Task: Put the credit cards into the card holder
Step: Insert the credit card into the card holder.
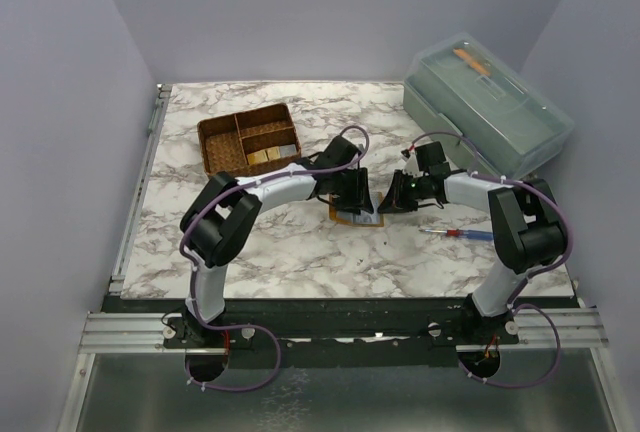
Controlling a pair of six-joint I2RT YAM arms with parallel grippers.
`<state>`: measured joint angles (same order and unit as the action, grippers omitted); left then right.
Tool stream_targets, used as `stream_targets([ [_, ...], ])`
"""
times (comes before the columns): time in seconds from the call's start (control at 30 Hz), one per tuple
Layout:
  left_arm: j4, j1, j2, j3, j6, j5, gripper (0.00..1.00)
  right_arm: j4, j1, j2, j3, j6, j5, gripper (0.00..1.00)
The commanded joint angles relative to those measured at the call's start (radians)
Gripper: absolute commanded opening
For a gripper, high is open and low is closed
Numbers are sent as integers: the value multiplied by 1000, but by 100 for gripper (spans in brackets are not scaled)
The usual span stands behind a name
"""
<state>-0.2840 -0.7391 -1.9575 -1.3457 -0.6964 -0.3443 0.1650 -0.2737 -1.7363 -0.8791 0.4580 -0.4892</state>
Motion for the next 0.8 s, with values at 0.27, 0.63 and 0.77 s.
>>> stream_targets([
  [0.27, 74, 9, 30, 118, -5, 86, 11, 3, -5, 68, 42, 0, -20, 12],
  [0.63, 111, 38, 36, 205, -3, 116, 5, -8, -5, 188, 75, 20, -86, 32],
  [0.77, 120, 43, 39, 221, -9, 114, 4, -33, -5, 161, 72, 26, -124, 38],
])
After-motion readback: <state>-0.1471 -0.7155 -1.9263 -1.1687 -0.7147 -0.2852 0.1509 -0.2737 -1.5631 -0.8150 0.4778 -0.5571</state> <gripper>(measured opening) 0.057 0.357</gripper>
